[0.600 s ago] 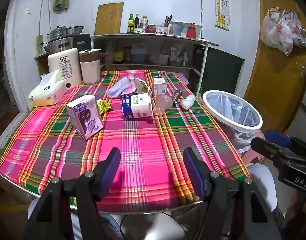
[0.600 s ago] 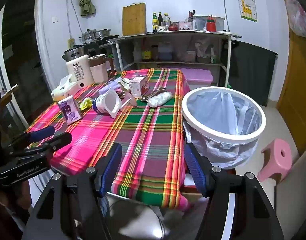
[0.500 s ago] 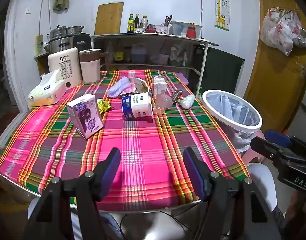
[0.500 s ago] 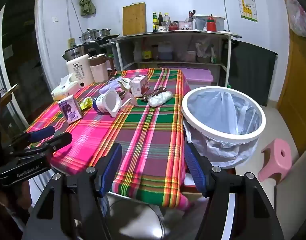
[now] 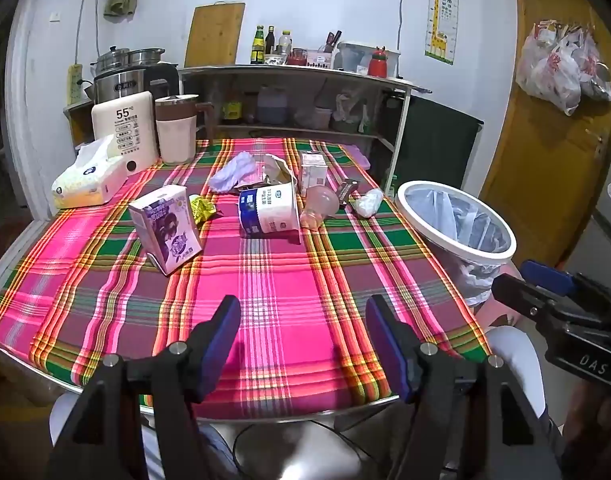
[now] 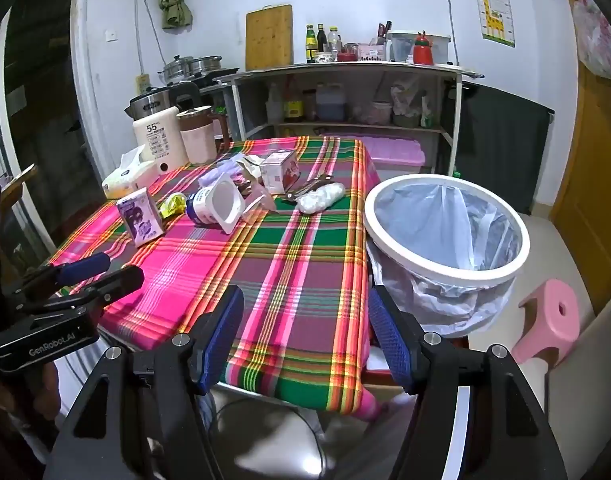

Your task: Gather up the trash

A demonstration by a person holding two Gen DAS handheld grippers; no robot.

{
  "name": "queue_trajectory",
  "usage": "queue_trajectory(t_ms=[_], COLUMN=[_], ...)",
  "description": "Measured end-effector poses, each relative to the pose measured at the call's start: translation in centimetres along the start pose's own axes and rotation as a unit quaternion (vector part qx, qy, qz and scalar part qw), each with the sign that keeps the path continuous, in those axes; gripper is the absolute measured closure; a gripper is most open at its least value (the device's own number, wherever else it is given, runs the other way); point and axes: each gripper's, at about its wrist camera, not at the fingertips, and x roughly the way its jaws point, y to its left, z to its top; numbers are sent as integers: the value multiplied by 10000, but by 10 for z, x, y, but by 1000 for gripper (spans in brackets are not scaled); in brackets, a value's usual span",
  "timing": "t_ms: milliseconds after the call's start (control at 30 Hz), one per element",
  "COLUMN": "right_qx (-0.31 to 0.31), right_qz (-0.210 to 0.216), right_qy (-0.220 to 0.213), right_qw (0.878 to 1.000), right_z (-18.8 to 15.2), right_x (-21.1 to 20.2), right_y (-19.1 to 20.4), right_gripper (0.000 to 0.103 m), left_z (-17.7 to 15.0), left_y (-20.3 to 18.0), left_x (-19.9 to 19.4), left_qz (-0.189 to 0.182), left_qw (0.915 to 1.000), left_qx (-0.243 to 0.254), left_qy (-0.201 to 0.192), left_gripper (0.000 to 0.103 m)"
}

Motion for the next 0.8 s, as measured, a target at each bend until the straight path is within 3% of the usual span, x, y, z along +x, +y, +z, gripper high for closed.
queue_trajectory(t_ms=[800], right_qx=[-28], right_qz=[-21], right_qy=[33], right_qw=[10000], right_z=[-1], right_x=[1], right_y=[-1], right_gripper=[38], left_z=[-3], left_y=[1], left_x=[0], left_qz=[-11], left_qw=[10000], left_qx=[-16], left_qy=[7], left_gripper=[36])
